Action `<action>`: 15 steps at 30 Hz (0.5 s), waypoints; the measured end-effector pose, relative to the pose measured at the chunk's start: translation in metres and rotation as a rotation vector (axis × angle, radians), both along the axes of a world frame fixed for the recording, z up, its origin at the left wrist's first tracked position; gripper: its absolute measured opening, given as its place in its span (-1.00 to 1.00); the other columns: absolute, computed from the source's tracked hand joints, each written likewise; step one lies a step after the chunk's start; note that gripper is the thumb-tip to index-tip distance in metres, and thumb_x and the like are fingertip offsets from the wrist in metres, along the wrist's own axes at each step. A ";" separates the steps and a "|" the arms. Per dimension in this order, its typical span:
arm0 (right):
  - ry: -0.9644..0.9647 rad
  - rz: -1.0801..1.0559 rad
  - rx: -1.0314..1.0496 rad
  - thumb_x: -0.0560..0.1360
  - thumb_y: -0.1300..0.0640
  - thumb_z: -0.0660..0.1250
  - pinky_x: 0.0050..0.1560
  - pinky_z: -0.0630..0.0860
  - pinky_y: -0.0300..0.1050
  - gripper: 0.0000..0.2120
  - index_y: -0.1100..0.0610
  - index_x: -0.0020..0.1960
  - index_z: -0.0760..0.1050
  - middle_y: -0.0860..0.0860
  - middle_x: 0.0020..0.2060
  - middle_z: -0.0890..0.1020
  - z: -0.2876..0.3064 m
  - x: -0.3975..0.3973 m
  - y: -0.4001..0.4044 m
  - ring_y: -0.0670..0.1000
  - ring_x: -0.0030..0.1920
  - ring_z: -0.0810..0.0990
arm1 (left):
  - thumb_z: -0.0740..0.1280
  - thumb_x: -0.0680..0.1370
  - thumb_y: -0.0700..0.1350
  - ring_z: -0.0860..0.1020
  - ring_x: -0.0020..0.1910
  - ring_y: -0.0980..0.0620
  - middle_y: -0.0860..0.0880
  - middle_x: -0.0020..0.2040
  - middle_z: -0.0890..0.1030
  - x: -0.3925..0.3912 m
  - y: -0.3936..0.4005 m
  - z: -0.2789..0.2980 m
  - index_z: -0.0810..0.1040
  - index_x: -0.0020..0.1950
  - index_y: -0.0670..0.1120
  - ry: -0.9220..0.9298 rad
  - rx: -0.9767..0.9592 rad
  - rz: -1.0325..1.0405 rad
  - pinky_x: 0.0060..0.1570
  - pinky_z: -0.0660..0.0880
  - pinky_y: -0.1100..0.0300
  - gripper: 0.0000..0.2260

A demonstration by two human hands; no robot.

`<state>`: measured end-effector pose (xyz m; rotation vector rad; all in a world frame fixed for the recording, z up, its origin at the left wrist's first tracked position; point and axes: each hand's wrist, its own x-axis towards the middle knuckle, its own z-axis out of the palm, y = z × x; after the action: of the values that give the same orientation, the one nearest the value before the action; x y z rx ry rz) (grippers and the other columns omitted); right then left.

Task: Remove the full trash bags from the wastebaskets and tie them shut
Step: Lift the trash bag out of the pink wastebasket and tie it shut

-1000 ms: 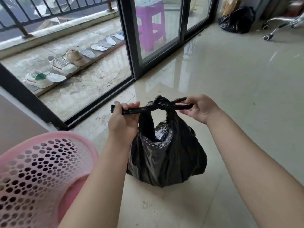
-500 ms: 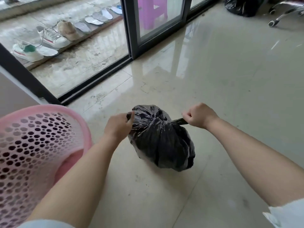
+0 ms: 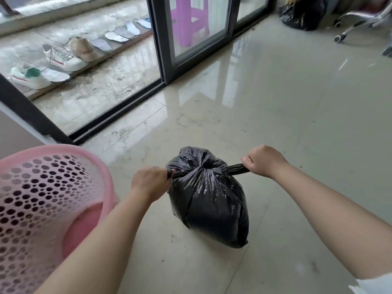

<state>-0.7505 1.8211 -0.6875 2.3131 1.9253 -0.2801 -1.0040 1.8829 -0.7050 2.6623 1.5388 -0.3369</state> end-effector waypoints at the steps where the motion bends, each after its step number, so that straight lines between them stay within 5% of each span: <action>1: 0.025 0.014 -0.024 0.56 0.02 0.11 -0.15 0.35 -0.11 -0.63 0.15 -0.38 0.29 0.24 0.02 0.61 0.000 -0.003 0.000 0.19 -0.05 0.54 | 0.00 0.63 0.03 0.57 0.12 -0.17 -0.14 0.14 0.61 0.001 0.002 -0.002 0.56 0.11 -0.14 0.031 -0.025 0.023 0.00 0.50 0.10 -0.60; 3: 0.157 0.002 -0.053 0.51 -0.04 0.22 -0.01 0.42 -0.08 -0.74 0.18 -0.11 0.40 0.20 0.07 0.58 -0.003 -0.005 0.003 0.18 0.05 0.54 | 0.03 0.62 0.04 0.56 0.13 -0.17 -0.13 0.15 0.60 0.003 0.004 -0.003 0.56 0.11 -0.15 0.090 -0.064 0.069 -0.01 0.49 0.10 -0.61; 6: 0.274 -0.018 -0.211 0.43 -0.12 0.33 0.10 0.42 -0.10 -0.42 0.15 0.33 0.30 0.14 0.14 0.56 0.003 -0.005 0.008 0.13 0.16 0.51 | 0.09 0.57 0.01 0.54 0.12 -0.15 -0.13 0.10 0.62 0.006 0.005 -0.008 0.55 -0.07 -0.11 0.050 -0.150 0.143 -0.05 0.42 0.16 -0.70; 8: 0.235 0.042 -0.356 0.42 -0.10 0.36 0.05 0.40 -0.15 -0.45 0.12 0.32 0.36 0.09 0.13 0.57 0.007 -0.008 0.011 0.10 0.17 0.51 | 0.07 0.52 0.06 0.53 0.13 -0.15 -0.16 0.10 0.61 0.008 0.005 -0.011 0.48 -0.15 -0.10 -0.084 -0.250 0.238 -0.03 0.40 0.17 -0.70; 10: 0.167 0.140 -0.484 0.44 -0.01 0.35 -0.10 0.41 -0.17 -0.61 0.16 0.20 0.49 0.04 -0.11 0.63 0.004 -0.012 0.012 0.06 -0.03 0.57 | 0.05 0.56 0.10 0.49 0.20 -0.17 -0.21 0.18 0.57 0.012 0.009 -0.013 0.52 0.02 -0.18 -0.259 -0.382 0.397 0.14 0.42 0.11 -0.59; 13: 0.189 0.204 -0.556 0.47 0.15 0.28 -0.35 0.35 -0.24 -0.76 0.26 0.06 0.56 -0.10 -0.48 0.47 0.001 -0.021 0.014 -0.09 -0.39 0.44 | 0.00 0.64 0.03 0.42 0.31 -0.20 -0.28 0.31 0.46 0.022 0.015 -0.012 0.43 0.28 -0.31 -0.567 -0.555 0.704 0.27 0.34 0.05 -0.53; 15: 0.221 0.213 -0.573 0.48 0.17 0.26 -0.38 0.30 -0.30 -0.77 0.25 0.05 0.57 -0.11 -0.48 0.45 0.003 -0.026 0.014 -0.07 -0.36 0.44 | 0.11 0.63 -0.03 0.49 0.17 -0.17 -0.28 0.21 0.53 0.026 0.018 -0.016 0.52 0.15 -0.29 -0.814 -0.572 0.878 0.14 0.41 0.09 -0.64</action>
<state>-0.7766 1.8351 -0.6848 1.7511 1.8411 -0.9532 -0.9780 1.9012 -0.7211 1.2445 1.7184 0.2853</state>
